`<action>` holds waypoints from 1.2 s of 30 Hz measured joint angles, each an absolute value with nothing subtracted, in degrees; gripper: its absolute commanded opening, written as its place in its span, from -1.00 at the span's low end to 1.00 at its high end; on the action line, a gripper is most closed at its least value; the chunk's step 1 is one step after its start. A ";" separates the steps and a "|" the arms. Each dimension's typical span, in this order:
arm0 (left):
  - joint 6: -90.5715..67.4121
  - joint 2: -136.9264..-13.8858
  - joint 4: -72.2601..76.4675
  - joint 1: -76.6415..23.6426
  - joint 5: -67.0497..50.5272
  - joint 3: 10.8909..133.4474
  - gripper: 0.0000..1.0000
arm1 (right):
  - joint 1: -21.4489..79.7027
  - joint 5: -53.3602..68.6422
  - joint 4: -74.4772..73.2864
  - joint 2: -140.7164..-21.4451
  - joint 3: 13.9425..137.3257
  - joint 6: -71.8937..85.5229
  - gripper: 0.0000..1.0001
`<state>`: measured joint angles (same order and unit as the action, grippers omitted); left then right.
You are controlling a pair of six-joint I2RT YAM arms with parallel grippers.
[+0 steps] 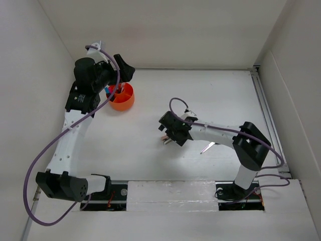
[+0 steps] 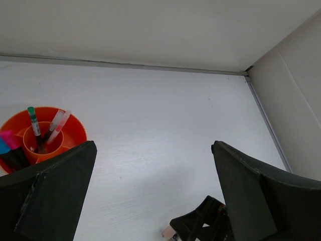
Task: Sort the stationery into containers
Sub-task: Pick up the stapler from the center of the board.
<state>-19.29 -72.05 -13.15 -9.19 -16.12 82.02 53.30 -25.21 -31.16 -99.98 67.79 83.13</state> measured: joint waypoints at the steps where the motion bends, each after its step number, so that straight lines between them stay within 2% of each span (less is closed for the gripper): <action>1: -19.29 -72.01 -13.13 -9.19 -16.27 82.02 1.00 | 53.30 -25.26 -31.42 -100.73 68.25 84.12 1.00; 11: -19.31 -71.55 -13.10 -9.19 -17.39 82.02 1.00 | 53.30 -24.99 -33.50 -105.89 70.13 90.72 1.00; 16: -19.31 -71.09 -13.08 -9.19 -17.72 82.02 1.00 | 53.30 -24.93 -33.56 -106.15 70.13 92.27 0.67; 22: -19.31 -71.07 -13.10 -9.19 -17.87 82.02 1.00 | 53.30 -24.91 -33.61 -106.50 70.22 93.25 0.60; 29: -19.31 -71.07 -13.10 -9.19 -17.98 82.02 1.00 | 52.73 -24.14 -33.61 -106.96 70.19 94.78 0.24; 33: -19.31 -71.07 -13.10 -9.19 -17.98 82.02 1.00 | 52.14 -23.00 -32.82 -107.18 69.69 95.48 -0.21; 34: -19.33 -71.07 -13.10 -9.19 -18.00 82.02 1.00 | 52.14 -22.81 -32.60 -107.28 69.69 95.74 -0.41; 36: -19.31 -71.07 -13.10 -9.19 -17.96 82.02 1.00 | 52.10 -22.48 -32.08 -107.35 69.71 96.18 -0.58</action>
